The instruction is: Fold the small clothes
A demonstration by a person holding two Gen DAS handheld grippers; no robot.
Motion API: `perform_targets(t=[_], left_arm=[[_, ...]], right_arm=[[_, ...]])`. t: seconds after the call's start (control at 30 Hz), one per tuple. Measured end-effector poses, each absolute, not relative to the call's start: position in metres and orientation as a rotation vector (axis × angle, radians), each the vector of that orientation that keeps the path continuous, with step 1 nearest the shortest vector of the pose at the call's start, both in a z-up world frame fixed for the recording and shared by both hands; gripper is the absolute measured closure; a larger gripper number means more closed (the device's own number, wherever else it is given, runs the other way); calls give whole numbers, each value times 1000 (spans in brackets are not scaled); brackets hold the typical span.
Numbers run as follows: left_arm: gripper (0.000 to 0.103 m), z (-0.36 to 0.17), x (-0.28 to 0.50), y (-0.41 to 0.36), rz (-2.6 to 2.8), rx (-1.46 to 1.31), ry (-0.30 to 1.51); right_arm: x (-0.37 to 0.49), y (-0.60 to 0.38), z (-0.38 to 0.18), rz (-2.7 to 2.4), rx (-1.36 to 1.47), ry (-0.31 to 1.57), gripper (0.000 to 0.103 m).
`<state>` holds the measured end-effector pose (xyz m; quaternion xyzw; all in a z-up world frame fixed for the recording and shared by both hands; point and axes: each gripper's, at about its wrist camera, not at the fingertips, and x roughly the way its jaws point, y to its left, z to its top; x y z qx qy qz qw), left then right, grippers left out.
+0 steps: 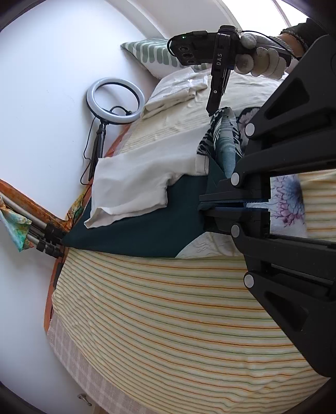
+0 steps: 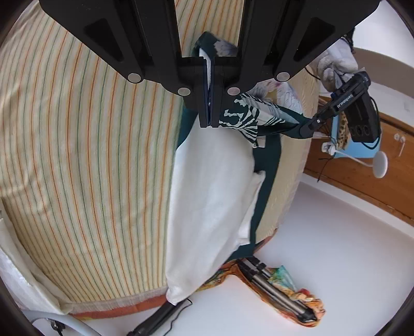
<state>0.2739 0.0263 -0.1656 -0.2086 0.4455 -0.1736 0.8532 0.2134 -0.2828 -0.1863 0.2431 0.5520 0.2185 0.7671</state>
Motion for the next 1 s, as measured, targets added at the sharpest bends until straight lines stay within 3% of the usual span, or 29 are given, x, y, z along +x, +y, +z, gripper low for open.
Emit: perform_targets(t=[0.2,0.27,0.3,0.33,0.4,0.8,0.93,1.0], left_arm=[[103,-174,287,28,-357,-440,940],[85,-173,291,30,-352,-450,955],[66,-171,292,32,-349,-464,962],[60,-167,291,35,-352,-481,940],[59,-156,288,39,-345,-468,891],[59,-132,285,47,-307,-324,815],[59,-119,318,53,-286,-298,807],[59,-114,340,52,-302,-293,820]], right_arm=[[228,-282,-189,470,500,1184,98],[229,-284,-184,475,498,1172,98],[228,-286,-182,475,491,1164,98],[225,-287,-176,468,472,1146,93],[217,-287,-167,466,433,1114,87],[195,-249,-150,530,189,1066,86],[223,-260,-144,497,195,1036,62],[241,-266,-143,470,178,1023,62]])
